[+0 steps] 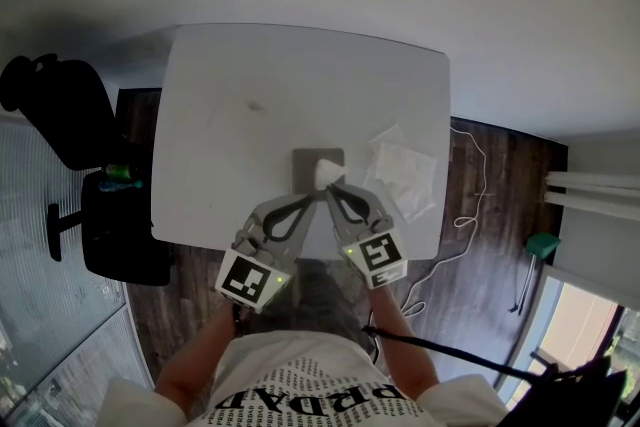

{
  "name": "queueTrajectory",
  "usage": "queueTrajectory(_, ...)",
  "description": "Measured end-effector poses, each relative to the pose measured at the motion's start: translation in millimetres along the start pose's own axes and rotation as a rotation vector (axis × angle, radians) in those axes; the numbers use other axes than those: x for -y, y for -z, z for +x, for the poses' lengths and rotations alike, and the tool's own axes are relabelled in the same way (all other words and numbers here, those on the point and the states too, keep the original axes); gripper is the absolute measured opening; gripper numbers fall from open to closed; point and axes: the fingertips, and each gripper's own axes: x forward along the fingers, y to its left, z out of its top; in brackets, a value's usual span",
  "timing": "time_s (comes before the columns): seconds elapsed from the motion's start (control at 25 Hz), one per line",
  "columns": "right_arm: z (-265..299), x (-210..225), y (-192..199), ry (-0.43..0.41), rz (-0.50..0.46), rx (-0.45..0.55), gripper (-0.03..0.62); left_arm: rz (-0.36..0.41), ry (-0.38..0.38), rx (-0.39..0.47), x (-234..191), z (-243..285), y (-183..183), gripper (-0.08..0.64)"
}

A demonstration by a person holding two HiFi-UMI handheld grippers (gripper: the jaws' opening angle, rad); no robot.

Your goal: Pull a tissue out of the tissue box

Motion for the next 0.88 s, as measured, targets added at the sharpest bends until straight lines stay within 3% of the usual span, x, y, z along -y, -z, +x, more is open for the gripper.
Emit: queueTrajectory(0.88,-20.3,-11.4,-29.6,0.013,-0.019,0.024,0.009,0.048,0.003,0.027,2.6,-16.0,-31.0,0.006)
